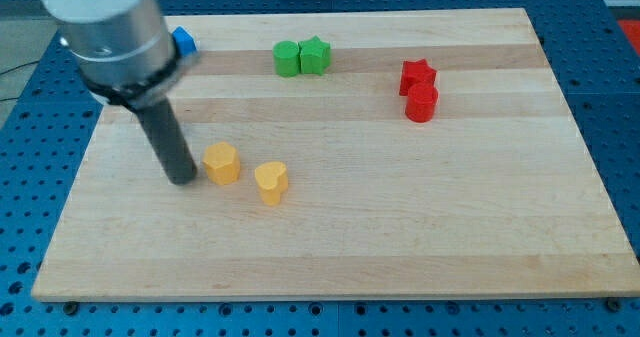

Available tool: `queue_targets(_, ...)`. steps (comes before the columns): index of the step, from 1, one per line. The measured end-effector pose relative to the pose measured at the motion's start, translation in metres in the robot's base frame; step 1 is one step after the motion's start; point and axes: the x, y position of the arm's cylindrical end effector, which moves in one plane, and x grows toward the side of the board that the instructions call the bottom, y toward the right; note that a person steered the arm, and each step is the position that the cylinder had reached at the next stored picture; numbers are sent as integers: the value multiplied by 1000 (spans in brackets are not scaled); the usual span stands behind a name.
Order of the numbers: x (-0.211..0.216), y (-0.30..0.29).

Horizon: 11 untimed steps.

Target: Move the blue cube to the left center of the board

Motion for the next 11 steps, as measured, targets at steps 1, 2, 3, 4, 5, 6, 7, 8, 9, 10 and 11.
queue_targets(1, -6, 33)
queue_targets(2, -8, 85)
queue_targets(3, -32, 37)
queue_targets(4, -32, -13)
queue_targets(5, -13, -25)
queue_targets(6, -28, -28)
queue_targets(7, -57, -20)
queue_targets(8, -63, -20)
queue_targets(9, -42, -21)
queue_targets(10, -46, -25)
queue_targets(11, -82, -28)
